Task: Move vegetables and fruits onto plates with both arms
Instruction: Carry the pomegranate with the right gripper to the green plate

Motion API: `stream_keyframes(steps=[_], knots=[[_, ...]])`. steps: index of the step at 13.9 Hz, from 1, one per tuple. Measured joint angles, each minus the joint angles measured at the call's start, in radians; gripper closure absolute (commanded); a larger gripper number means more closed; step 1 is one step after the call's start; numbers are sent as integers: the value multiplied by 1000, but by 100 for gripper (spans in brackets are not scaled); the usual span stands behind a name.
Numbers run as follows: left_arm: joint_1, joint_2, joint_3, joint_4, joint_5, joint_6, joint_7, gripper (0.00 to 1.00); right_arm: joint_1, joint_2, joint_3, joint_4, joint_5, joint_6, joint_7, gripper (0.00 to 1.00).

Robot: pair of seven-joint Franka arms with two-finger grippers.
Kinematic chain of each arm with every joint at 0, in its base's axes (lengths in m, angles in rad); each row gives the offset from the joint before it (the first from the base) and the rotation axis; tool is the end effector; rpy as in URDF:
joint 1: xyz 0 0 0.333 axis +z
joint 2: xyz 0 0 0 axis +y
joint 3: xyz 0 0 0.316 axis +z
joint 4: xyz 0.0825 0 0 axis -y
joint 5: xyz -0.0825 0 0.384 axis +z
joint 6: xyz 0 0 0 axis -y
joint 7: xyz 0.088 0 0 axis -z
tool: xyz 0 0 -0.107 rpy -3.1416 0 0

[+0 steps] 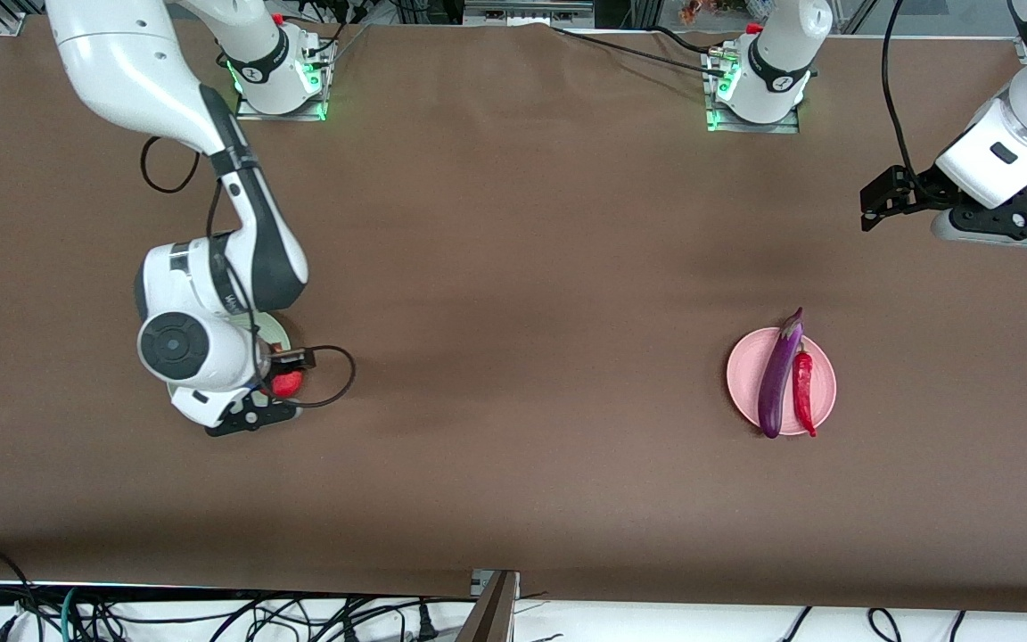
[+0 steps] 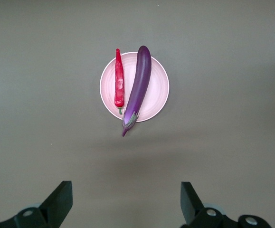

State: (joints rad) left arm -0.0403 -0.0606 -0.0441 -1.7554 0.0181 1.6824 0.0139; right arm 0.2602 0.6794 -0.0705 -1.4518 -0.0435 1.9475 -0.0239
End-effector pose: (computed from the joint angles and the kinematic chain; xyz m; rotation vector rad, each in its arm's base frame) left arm 0.5393 -0.0445 0.5797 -3.1166 0.1565 0.0183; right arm 0.6854 0.1370 0.2726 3.0082 0.3702 -0.2655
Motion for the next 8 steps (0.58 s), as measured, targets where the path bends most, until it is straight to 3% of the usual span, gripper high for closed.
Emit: stream_keyframes(steps=[8], knots=[[-2, 0, -2, 0, 0, 0, 0, 0, -54, 22, 1, -111, 0, 117, -27, 58]])
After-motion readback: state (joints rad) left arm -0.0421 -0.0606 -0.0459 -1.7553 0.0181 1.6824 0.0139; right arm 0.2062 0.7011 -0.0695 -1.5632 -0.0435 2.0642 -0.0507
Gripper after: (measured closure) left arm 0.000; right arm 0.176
